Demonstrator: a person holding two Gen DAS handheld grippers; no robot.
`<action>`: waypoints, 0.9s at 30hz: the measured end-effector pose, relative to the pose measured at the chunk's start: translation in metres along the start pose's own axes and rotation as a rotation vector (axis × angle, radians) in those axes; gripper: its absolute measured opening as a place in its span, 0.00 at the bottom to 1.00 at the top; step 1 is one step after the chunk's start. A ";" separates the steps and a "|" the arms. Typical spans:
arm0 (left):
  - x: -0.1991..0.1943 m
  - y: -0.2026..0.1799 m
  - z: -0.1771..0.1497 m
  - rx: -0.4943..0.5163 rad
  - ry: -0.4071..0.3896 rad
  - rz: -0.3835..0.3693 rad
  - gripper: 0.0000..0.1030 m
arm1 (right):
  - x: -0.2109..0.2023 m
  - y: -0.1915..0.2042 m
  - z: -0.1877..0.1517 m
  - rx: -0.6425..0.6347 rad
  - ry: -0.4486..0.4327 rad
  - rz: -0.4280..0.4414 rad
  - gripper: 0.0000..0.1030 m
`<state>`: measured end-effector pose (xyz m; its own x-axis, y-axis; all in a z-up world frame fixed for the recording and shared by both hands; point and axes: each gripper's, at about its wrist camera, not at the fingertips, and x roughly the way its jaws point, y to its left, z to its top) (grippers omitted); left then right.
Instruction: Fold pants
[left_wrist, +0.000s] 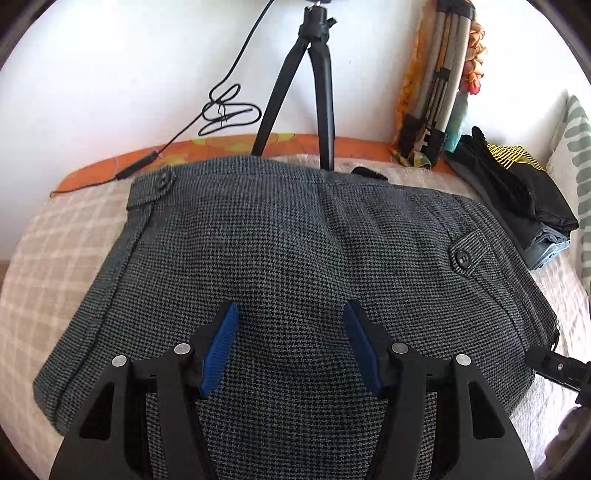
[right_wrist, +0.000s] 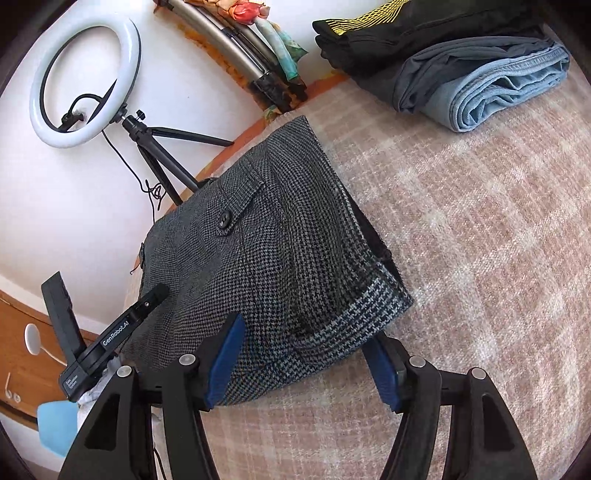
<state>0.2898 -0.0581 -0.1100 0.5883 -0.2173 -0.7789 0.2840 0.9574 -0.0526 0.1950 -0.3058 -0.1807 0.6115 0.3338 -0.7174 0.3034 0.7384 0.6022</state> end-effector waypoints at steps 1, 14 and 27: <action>-0.004 -0.004 0.001 0.023 -0.016 0.007 0.57 | 0.001 0.001 0.001 0.006 -0.014 -0.007 0.66; 0.015 -0.041 -0.019 0.187 -0.038 0.062 0.57 | -0.009 0.031 0.010 -0.142 -0.139 -0.106 0.22; 0.006 -0.029 0.000 0.087 -0.052 0.037 0.57 | -0.039 0.083 0.010 -0.301 -0.252 -0.120 0.22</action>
<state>0.2852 -0.0868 -0.1129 0.6374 -0.1936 -0.7458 0.3247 0.9453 0.0322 0.2035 -0.2635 -0.0988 0.7558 0.1083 -0.6458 0.1793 0.9143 0.3632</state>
